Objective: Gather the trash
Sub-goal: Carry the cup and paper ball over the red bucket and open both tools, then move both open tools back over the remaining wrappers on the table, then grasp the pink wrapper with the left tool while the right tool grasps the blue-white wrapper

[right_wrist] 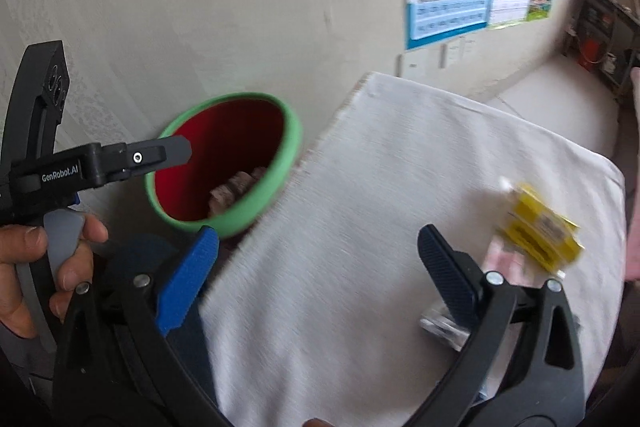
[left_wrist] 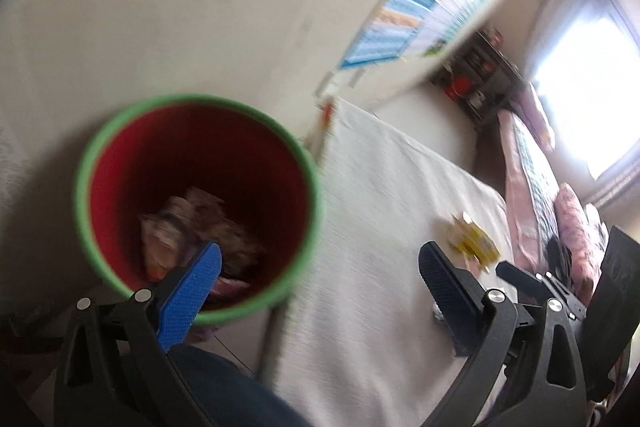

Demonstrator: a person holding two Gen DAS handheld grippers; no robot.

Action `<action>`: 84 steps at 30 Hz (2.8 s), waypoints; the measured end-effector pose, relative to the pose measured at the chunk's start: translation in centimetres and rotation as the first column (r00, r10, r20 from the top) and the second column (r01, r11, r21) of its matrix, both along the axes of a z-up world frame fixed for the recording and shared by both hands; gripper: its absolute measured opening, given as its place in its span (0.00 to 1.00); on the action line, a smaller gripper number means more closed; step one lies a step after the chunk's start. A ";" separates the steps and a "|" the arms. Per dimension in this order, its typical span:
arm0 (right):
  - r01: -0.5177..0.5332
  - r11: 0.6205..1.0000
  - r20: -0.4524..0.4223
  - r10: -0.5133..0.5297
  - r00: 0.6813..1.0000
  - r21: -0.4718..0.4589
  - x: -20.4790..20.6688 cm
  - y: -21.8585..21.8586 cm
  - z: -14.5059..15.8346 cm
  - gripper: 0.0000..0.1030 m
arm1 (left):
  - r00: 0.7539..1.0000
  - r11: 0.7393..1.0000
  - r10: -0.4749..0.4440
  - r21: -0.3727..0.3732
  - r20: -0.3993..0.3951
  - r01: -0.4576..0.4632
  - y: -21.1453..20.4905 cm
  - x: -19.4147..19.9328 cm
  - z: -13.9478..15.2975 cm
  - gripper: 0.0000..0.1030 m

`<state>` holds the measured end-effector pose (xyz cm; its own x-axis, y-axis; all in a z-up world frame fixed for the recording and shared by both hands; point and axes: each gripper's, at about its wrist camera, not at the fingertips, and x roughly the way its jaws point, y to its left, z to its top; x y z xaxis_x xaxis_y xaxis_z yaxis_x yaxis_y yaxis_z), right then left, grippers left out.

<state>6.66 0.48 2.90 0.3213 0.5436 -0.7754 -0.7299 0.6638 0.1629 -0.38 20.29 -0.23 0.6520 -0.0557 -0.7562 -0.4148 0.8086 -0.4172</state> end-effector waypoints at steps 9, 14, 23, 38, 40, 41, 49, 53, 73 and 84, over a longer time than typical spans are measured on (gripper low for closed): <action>0.223 0.975 -0.014 -0.223 0.975 -0.006 1.5 -11.7 -0.9 0.95 | 0.988 0.989 -0.148 -0.012 -0.033 0.147 -8.4 1.8 -1.4 0.92; 0.359 0.933 -0.017 -0.358 0.933 0.007 2.9 -17.7 -1.1 0.95 | 0.968 0.971 -0.241 -0.013 -0.073 0.240 -12.5 4.1 -2.4 0.92; 0.493 0.870 -0.077 -0.490 0.869 0.024 4.4 -22.7 -3.2 0.95 | 0.943 0.946 -0.321 0.022 -0.084 0.324 -16.5 6.8 -1.5 0.92; 0.489 0.872 -0.169 -0.484 0.859 -0.008 6.1 -23.0 -7.2 0.95 | 0.913 0.921 -0.382 0.027 -0.142 0.389 -19.1 10.9 -3.0 0.92; 0.485 0.874 -0.198 -0.479 0.855 -0.019 6.8 -22.9 -7.8 0.95 | 0.903 0.912 -0.402 0.018 -0.149 0.409 -19.9 11.8 -3.6 0.92; 0.489 0.872 -0.210 -0.483 0.850 -0.023 7.2 -22.9 -8.1 0.95 | 0.897 0.906 -0.416 0.011 -0.151 0.422 -20.4 12.4 -3.8 0.92; 0.467 0.884 -0.269 -0.457 0.848 -0.028 9.2 -22.2 -9.9 0.95 | 0.845 0.881 -0.464 -0.037 -0.266 0.472 -22.1 16.9 -7.2 0.92; 0.449 0.893 -0.287 -0.438 0.852 -0.030 9.8 -21.3 -10.8 0.95 | 0.830 0.874 -0.474 -0.041 -0.294 0.484 -22.7 18.3 -8.2 0.84; 0.438 0.898 -0.268 -0.413 0.870 0.036 9.7 -22.0 -9.3 0.47 | 0.818 0.853 -0.517 -0.074 -0.254 0.516 -23.3 17.8 -7.3 0.24; 0.454 0.889 -0.200 -0.435 0.878 0.058 7.9 -23.0 -6.1 0.47 | 0.846 0.862 -0.504 -0.050 -0.171 0.504 -23.3 15.2 -3.8 0.24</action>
